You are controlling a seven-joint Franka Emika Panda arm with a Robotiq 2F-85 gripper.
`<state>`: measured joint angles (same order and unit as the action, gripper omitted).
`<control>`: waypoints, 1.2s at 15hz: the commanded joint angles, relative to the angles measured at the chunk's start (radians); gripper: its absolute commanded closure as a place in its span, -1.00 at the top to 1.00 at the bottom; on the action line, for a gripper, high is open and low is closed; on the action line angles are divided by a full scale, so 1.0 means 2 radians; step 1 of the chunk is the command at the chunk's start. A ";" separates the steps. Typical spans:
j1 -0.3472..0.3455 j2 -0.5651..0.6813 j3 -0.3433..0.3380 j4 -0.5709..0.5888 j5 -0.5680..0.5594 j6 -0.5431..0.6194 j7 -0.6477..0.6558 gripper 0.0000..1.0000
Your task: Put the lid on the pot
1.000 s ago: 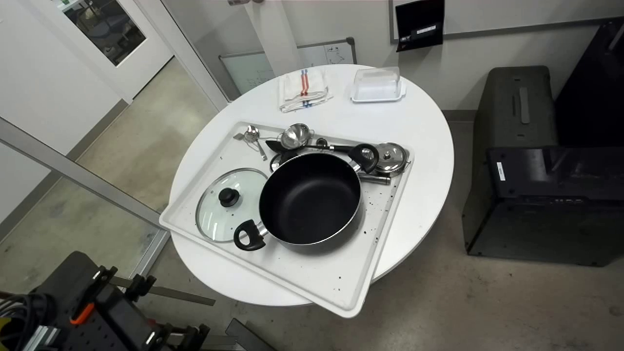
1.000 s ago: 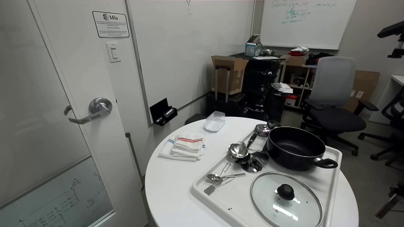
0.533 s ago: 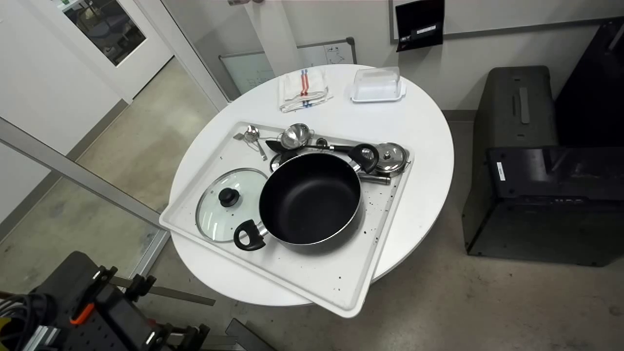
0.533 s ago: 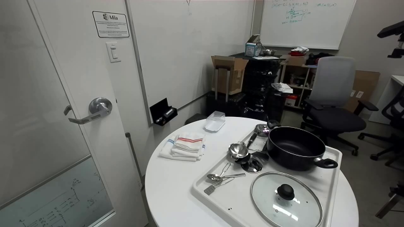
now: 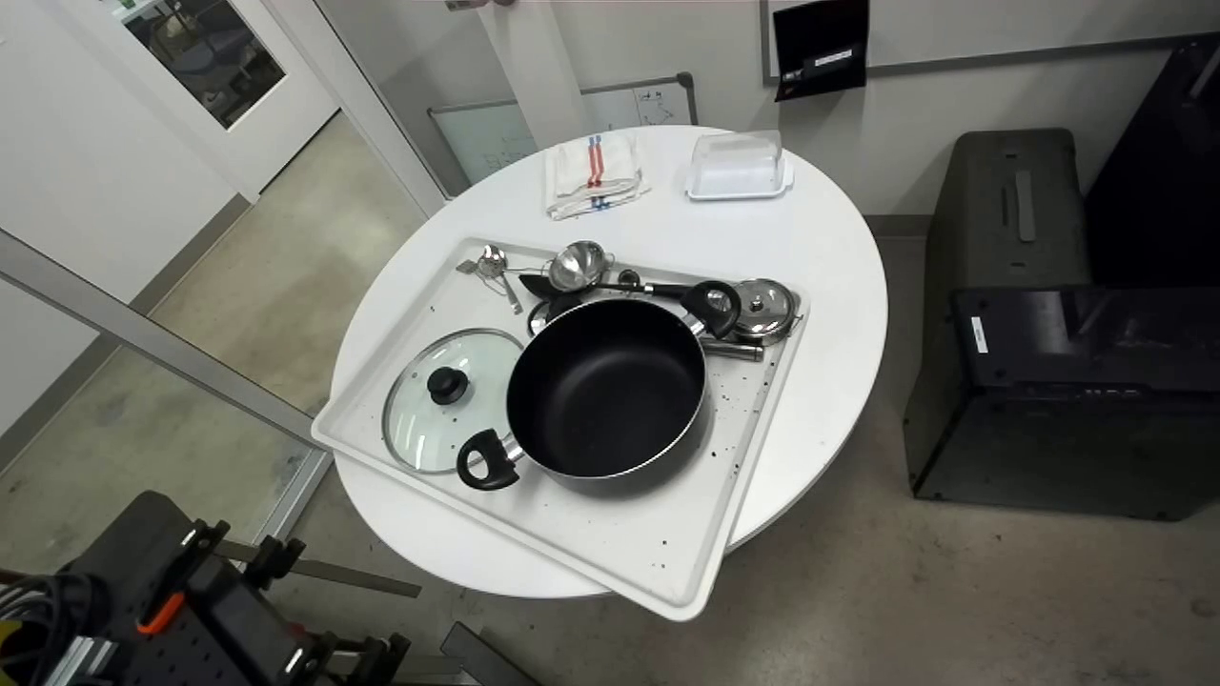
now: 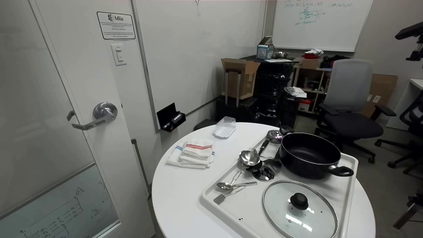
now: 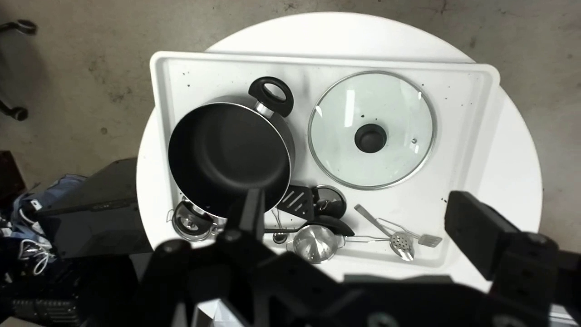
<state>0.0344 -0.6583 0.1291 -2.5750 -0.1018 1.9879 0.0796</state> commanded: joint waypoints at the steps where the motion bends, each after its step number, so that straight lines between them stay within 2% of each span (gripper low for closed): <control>1: 0.014 0.044 -0.006 0.010 0.010 0.040 -0.007 1.00; 9: 0.034 0.139 -0.018 0.018 0.040 0.101 -0.036 1.00; 18: 0.033 0.276 -0.018 0.052 0.051 0.192 -0.053 1.00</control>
<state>0.0921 -0.2142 0.0993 -2.5205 -0.0247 2.3128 0.0018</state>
